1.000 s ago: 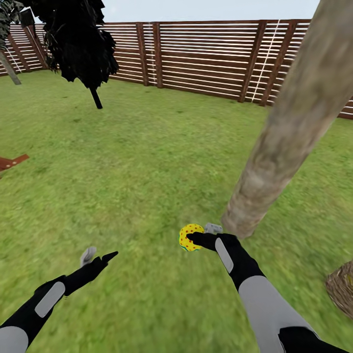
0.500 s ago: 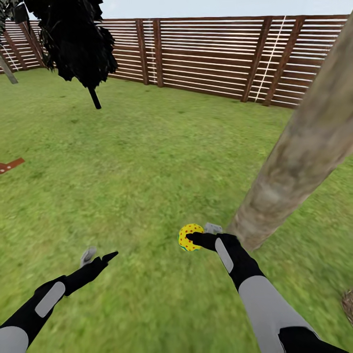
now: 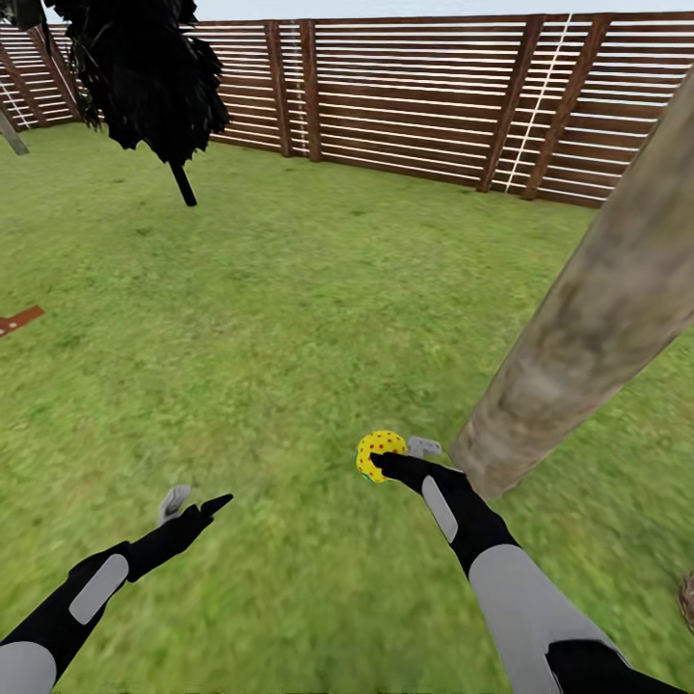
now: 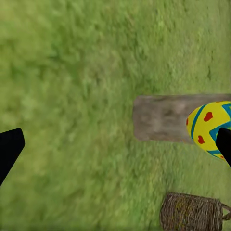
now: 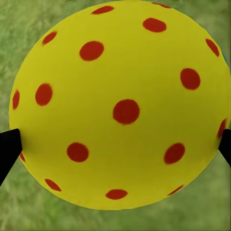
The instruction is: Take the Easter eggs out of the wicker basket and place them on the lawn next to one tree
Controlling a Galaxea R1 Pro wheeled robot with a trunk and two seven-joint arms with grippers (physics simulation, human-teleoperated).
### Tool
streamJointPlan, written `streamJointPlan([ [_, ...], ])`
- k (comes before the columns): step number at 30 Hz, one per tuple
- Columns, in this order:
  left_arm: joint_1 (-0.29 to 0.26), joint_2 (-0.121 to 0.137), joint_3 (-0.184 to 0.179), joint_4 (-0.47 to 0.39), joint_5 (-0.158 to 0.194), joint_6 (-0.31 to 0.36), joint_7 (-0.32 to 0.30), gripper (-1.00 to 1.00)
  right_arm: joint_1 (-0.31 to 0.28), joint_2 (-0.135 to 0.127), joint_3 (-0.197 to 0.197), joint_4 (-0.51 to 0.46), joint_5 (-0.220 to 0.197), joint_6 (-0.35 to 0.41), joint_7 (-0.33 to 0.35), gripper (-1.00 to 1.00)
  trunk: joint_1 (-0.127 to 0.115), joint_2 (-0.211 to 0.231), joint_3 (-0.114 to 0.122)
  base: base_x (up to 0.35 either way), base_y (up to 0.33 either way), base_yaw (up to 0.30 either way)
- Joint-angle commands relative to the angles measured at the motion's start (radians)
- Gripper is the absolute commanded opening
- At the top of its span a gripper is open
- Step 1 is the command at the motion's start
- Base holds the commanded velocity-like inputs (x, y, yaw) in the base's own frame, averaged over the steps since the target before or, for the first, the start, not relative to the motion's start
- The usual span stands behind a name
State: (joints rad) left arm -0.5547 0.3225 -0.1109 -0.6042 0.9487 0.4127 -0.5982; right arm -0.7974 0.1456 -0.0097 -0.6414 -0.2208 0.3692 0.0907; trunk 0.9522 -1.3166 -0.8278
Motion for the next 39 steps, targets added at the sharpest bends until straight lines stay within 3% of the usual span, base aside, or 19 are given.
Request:
streamJointPlan([
  [1,-0.001,0.001,-0.003,0.000,0.011,0.007,0.000,1.00,0.000,0.000,-0.002,-0.001,-0.005,0.002,0.000,-1.00,0.000,0.000,-0.002,0.000,0.000,0.000],
  [27,-0.001,0.001,-0.003,-0.009,0.012,0.013,-0.010,1.00,-0.001,0.006,-0.003,-0.012,-0.015,-0.003,0.000,-1.00,0.096,-0.175,-0.122,0.000,0.000,0.000],
  [28,-0.001,0.001,-0.003,-0.009,0.012,0.016,-0.036,1.00,-0.001,0.006,-0.003,-0.012,-0.015,-0.003,0.000,-1.00,0.100,-0.182,-0.127,0.000,0.000,0.000],
  [30,-0.001,0.005,-0.003,-0.008,0.008,0.019,-0.169,1.00,0.000,0.008,-0.003,-0.012,-0.015,-0.003,0.000,-1.00,0.107,-0.196,-0.137,0.000,0.000,0.000],
  [31,-0.001,0.015,-0.007,-0.004,0.006,0.020,-0.284,1.00,-0.001,0.011,-0.003,-0.013,-0.015,-0.003,0.000,-1.00,0.111,-0.203,-0.141,0.000,0.000,0.000],
  [32,-0.001,0.022,-0.011,-0.001,0.006,0.020,-0.317,1.00,-0.001,0.012,-0.003,-0.013,-0.015,-0.003,0.000,-1.00,0.115,-0.210,-0.146,0.000,0.000,0.000],
  [39,-0.001,0.022,-0.012,0.000,0.004,0.019,-0.322,1.00,-0.001,0.012,-0.002,-0.012,-0.016,-0.003,0.000,-1.00,0.142,-0.259,-0.179,0.000,0.000,0.000],
])
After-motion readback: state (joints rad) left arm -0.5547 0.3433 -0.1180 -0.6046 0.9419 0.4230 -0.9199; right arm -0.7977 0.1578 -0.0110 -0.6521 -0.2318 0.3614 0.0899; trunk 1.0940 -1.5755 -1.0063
